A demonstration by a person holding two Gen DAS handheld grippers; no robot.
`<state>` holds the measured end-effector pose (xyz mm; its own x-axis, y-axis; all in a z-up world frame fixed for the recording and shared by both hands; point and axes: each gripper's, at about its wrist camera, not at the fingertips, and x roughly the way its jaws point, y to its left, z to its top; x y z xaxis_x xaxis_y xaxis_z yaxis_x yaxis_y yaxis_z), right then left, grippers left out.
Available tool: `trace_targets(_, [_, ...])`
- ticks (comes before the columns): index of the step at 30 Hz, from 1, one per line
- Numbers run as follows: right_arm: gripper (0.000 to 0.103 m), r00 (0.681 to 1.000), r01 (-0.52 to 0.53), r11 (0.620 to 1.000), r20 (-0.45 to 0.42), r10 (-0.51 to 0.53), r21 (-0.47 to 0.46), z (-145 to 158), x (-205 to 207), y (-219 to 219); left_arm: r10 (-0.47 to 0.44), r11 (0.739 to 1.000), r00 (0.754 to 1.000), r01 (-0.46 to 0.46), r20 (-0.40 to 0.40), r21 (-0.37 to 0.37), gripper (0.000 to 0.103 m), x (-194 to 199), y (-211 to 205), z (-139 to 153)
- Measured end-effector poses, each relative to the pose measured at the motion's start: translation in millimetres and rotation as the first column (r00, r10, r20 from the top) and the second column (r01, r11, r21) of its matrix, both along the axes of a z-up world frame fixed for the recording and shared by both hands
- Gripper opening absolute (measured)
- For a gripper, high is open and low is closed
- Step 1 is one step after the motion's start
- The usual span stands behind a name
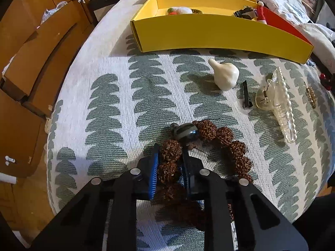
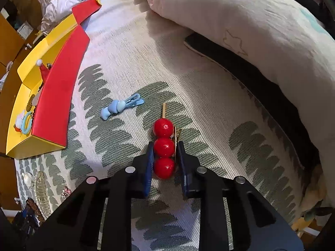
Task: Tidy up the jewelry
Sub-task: 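Move left gripper to the brown seed-bead bracelet while right gripper approaches the red bead pin, then close left gripper on the brown bracelet while right gripper grasps the red bead pin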
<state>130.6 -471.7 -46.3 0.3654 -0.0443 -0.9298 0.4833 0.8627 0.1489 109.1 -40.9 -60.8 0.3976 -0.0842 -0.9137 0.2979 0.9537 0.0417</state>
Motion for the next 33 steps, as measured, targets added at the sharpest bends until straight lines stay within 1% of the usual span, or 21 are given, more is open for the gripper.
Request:
trace_targets(5, [0.021, 1.000, -0.012, 1.000, 0.003, 0.012, -0.010, 5.6, -5.3, 6.4, 0.014, 0.999, 1.000, -0.014, -0.015, -0.032, 0.019, 3.5, 5.0, 4.6])
trace_targets(9, [0.021, 0.999, -0.023, 1.000, 0.034, 0.023, -0.012, 16.9, -10.1, 13.7, 0.013, 0.999, 1.000, -0.013, -0.005, -0.050, 0.019, 3.8, 5.8, 9.7])
trace_targets(22, [0.021, 0.990, -0.040, 0.999, 0.135, 0.044, -0.031, 52.6, -14.1, 30.1, -0.021, 0.989, 0.998, 0.031, 0.066, -0.146, 0.019, -5.4, 3.2, 48.2])
trace_targets(27, [0.021, 0.978, -0.056, 0.998, 0.202, 0.059, -0.022, 73.7, -20.9, 38.4, -0.035, 0.984, 0.995, 0.051, 0.094, -0.171, 0.019, -10.7, -1.9, 60.2])
trace_targets(33, [0.021, 0.957, -0.091, 0.996, 0.274, 0.094, -0.025, 98.6, -21.2, 58.6, -0.037, 0.980, 0.991, 0.060, 0.126, -0.191, 0.019, -12.0, -7.6, 73.5])
